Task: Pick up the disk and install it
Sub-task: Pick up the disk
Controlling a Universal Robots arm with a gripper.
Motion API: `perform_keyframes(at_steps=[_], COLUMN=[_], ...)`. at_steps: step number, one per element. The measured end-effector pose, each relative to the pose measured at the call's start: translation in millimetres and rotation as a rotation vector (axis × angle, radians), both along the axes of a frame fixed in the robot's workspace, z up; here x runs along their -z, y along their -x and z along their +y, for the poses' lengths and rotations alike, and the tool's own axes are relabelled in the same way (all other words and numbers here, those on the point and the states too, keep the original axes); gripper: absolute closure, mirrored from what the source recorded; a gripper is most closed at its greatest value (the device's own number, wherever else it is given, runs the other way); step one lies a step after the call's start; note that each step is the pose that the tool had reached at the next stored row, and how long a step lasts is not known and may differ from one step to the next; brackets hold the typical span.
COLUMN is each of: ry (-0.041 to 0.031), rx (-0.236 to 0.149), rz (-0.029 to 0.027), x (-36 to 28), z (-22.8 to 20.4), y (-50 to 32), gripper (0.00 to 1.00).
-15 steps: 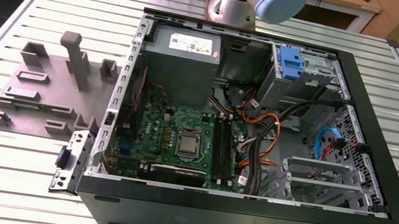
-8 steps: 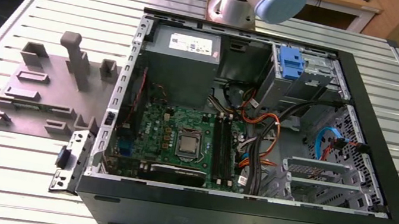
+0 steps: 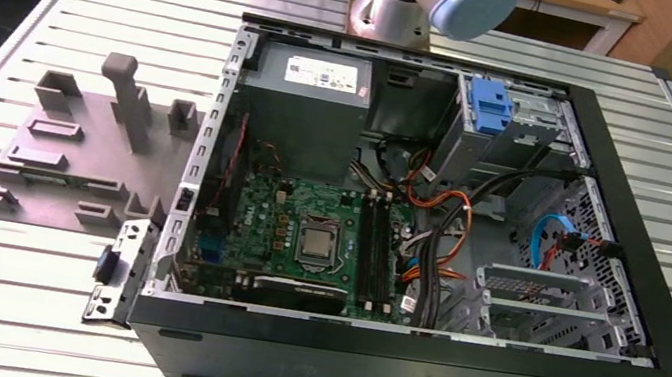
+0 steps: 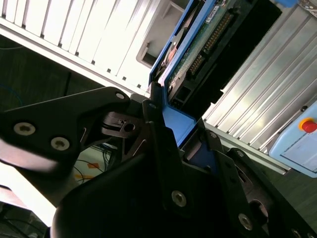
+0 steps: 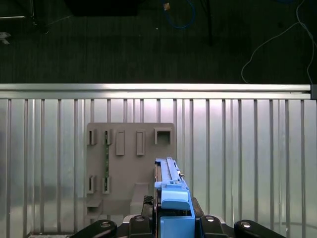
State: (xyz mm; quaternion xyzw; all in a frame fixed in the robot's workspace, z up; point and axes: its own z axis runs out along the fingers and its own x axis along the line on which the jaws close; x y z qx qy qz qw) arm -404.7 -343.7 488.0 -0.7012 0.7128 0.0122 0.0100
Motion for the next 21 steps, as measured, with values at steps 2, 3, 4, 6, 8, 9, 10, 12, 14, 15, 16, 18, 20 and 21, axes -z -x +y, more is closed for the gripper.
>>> perform_keyframes(at_steps=[2,3,4,6,8,9,10,12,14,15,16,18,20,21], ry=[0.0000,0.0000,0.0001,0.0005,0.0007,0.0007,0.0007,0.0007,0.0007,0.0007,0.0007,0.0007,0.0007,0.0007], rx=[0.000,0.000,0.000,0.000,0.000,0.000,0.000,0.000,0.000,0.000,0.000,0.000,0.000,0.000], rz=[-0.0001,0.0000,-0.0001,-0.0002,-0.0001,0.0000,-0.0001,-0.0001,0.0000,-0.0001,0.0000,-0.0001,-0.0001,-0.0001], x=[0.0,0.0,0.0,0.1,0.0,0.0,0.1,0.1,0.0,0.0,0.0,0.1,0.1,0.1], z=[-1.3,-2.0,-2.6,-3.2,-3.4,-3.5,-3.5,-3.5,-3.5,-3.5,-3.5,-3.5,-3.5,-3.5], y=[-0.1,-0.2,-0.2,-0.4,-0.7,-1.3,-1.9,-3.7,-5.8,-6.9,-7.9,-10.1,-12.1,-13.0], gripper=[0.63,0.63,0.63,0.63,0.63,0.63,0.63,0.63,0.63,0.63,0.63,0.63,0.63,0.63])
